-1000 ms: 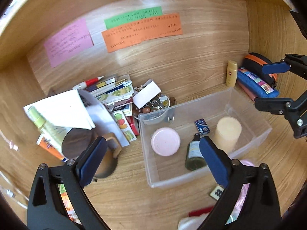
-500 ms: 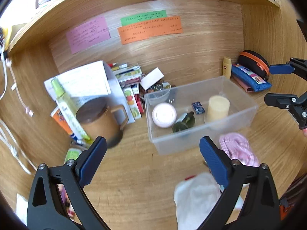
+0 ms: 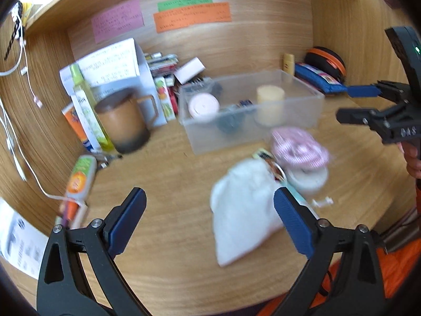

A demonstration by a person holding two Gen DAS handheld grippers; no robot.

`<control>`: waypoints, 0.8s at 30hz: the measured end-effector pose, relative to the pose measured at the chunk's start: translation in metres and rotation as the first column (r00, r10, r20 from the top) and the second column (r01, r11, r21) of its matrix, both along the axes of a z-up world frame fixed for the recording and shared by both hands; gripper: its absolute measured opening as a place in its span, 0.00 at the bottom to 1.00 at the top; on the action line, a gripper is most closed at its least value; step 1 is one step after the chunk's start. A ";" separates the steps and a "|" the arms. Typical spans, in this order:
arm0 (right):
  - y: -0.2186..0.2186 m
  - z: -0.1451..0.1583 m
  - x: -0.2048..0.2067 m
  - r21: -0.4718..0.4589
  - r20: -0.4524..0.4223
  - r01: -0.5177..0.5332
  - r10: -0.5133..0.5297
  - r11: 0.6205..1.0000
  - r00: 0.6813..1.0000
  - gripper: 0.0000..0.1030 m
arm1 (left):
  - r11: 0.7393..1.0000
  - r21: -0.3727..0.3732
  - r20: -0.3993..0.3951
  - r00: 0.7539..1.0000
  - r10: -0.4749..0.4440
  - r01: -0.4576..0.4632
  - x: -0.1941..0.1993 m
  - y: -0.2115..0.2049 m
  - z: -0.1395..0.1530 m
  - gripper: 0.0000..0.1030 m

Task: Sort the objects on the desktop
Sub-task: 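Withdraw both grippers and move toward the white pouch and pink rope bag, then grasp the white drawstring pouch with the left gripper while the right gripper grasps the pink rope bag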

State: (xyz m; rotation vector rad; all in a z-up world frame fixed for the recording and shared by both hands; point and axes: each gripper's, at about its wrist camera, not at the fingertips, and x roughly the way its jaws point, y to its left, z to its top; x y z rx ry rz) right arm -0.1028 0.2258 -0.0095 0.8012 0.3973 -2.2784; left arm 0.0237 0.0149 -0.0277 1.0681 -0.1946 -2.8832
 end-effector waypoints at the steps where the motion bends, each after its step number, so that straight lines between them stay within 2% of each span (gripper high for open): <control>1: 0.001 -0.002 0.002 0.004 -0.004 0.010 -0.010 1.000 1.000 0.88 | 1.000 0.005 0.003 1.000 -0.005 0.005 0.003 0.003 -0.003 0.96; 8: 0.003 -0.014 0.009 0.019 0.030 0.006 -0.007 1.000 1.000 0.88 | 0.999 0.033 0.044 0.998 -0.041 0.039 0.005 0.017 -0.022 0.97; 16: -0.013 -0.037 0.014 0.042 0.100 -0.047 0.042 0.998 0.994 0.88 | 0.995 0.095 0.141 0.990 0.001 -0.014 -0.025 0.010 -0.052 0.97; 19: -0.023 -0.044 0.014 0.056 0.116 -0.078 0.072 0.995 0.991 0.88 | 0.988 0.150 0.152 0.988 -0.005 -0.018 -0.031 0.004 -0.056 0.97; 24: -0.043 -0.053 0.006 0.093 0.126 -0.100 0.088 0.991 0.988 0.88 | 0.986 0.162 0.159 0.987 0.004 -0.030 -0.040 0.003 -0.058 0.97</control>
